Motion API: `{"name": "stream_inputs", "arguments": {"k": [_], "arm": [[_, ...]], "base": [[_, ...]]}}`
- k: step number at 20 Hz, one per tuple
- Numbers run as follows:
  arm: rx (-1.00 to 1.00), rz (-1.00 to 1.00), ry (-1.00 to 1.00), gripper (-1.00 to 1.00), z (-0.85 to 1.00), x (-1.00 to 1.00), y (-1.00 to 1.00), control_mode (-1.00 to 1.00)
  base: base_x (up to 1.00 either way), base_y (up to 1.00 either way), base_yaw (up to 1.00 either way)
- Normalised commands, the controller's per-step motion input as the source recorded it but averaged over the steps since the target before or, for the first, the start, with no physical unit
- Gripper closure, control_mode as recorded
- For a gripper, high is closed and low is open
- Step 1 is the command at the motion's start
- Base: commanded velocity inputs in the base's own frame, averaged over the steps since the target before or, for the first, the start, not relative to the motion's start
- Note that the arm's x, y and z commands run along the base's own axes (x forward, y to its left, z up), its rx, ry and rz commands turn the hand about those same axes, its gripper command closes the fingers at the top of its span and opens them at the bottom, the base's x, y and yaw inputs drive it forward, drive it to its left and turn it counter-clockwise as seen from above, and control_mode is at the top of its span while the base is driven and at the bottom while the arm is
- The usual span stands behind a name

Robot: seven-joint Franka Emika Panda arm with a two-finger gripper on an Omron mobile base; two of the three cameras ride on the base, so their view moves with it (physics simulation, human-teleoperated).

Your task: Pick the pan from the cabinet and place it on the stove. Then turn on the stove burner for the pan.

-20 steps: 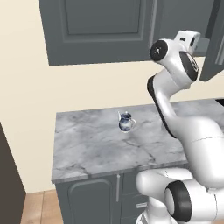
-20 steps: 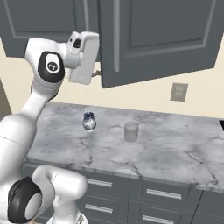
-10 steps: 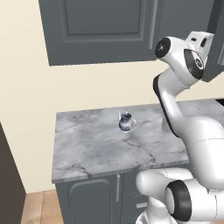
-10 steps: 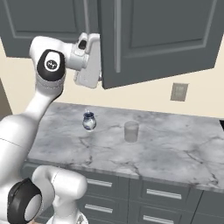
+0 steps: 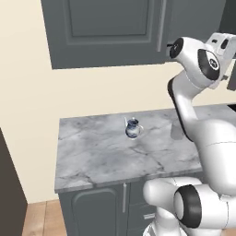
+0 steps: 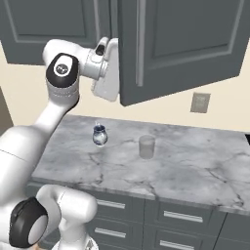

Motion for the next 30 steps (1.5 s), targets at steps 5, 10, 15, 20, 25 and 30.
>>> {"name": "stream_inputs", "arguments": {"k": [5, 10, 15, 20, 25, 30], "arm": [[0.02, -0.13, 0.0, -1.0, 0.0, -0.62, -0.76, -1.0], [0.07, -0.11, 0.0, -1.0, 0.0, -0.65, -0.81, -1.0], [0.07, -0.08, 0.03, -1.0, 0.0, -0.39, -0.88, -1.0], [0.08, -0.03, 0.03, -1.0, -0.02, -0.07, -0.78, -1.0], [0.05, 0.0, 0.01, -1.0, -0.03, 0.0, -0.45, -1.0], [0.05, 0.0, -0.04, -1.0, -0.07, -0.13, 0.04, -1.0]], "base": [[0.0, 0.0, 0.0], [0.0, 0.0, 0.0], [0.0, 0.0, 0.0], [0.0, 0.0, 0.0], [0.0, 0.0, 0.0], [0.0, 0.0, 0.0]]}}
